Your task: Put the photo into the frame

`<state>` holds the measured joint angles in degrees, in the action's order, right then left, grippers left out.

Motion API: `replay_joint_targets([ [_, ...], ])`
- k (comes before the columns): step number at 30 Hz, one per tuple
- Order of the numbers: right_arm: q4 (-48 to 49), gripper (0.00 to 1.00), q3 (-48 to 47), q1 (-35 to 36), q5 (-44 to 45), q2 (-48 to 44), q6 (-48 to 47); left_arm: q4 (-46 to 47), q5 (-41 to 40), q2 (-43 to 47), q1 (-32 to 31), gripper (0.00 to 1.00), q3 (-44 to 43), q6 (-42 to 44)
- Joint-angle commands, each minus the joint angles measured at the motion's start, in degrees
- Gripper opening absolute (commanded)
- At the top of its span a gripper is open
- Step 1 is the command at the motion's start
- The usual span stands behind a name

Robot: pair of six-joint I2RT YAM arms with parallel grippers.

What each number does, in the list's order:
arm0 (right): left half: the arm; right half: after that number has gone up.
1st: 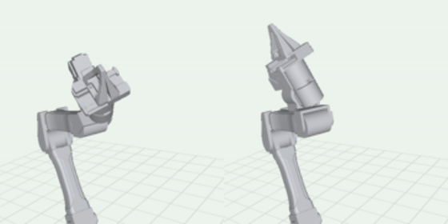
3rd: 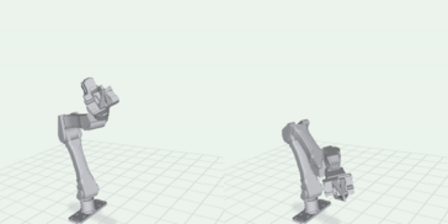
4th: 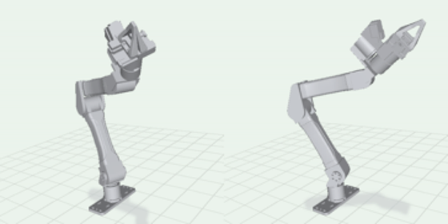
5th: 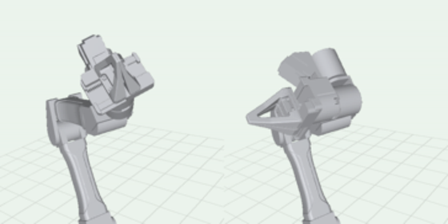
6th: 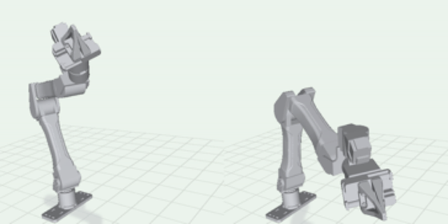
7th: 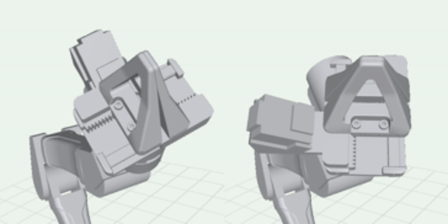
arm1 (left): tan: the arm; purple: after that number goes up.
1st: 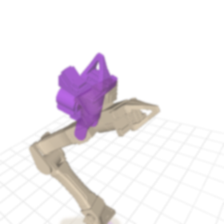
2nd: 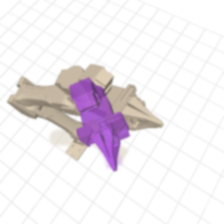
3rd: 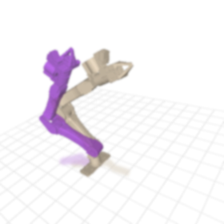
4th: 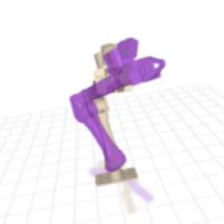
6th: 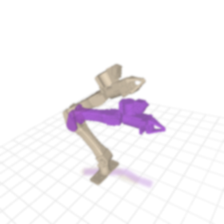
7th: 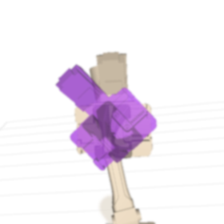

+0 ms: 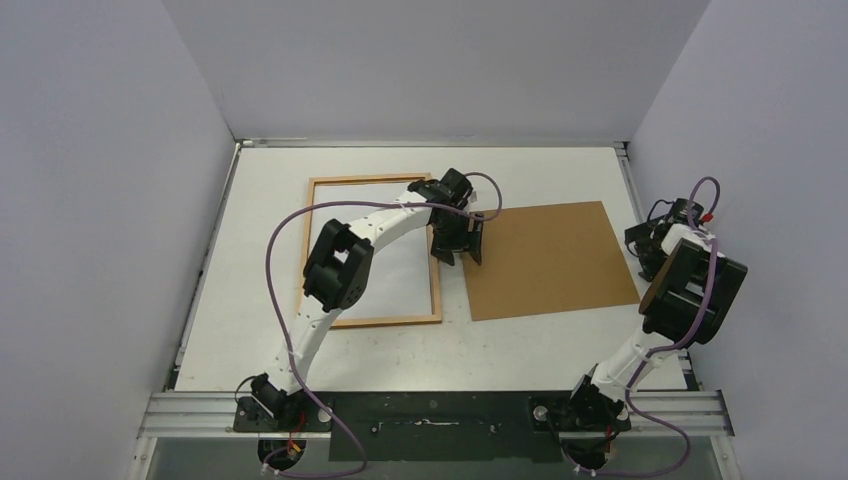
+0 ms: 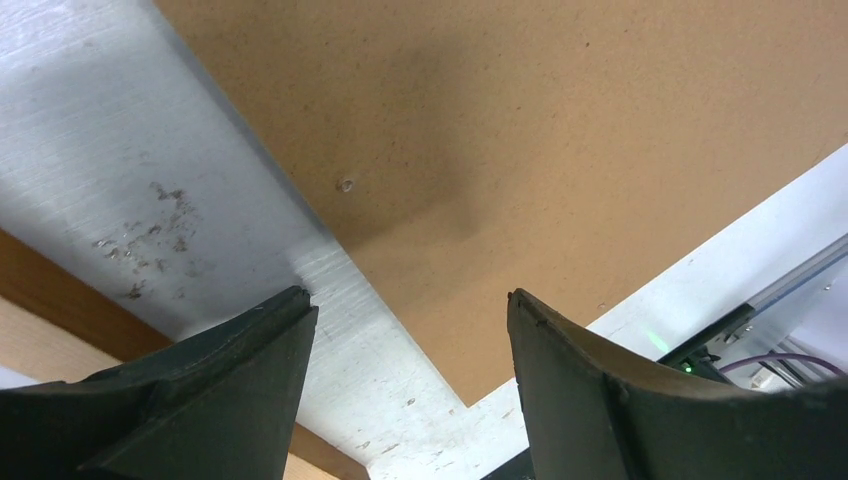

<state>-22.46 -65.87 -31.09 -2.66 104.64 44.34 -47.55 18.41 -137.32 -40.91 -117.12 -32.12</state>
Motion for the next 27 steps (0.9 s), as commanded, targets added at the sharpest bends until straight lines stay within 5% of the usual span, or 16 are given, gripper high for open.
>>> replay_joint_targets([
  [1, -3.4, 0.80, 4.7, 1.8, -4.0, -0.9, 2.9, -2.8, 2.7, -4.1, -0.2, 0.69, -4.9, -0.7],
  [10, -0.5, 0.79, 11.2, 3.9, -8.1, -2.8, 4.9, -3.9, 9.2, -8.5, 0.8, 0.68, -11.6, -3.0],
  [27, -1.5, 0.79, 16.8, 4.0, -13.7, -10.3, 4.3, 5.9, 17.5, 0.9, 2.7, 0.63, -10.7, -1.3],
])
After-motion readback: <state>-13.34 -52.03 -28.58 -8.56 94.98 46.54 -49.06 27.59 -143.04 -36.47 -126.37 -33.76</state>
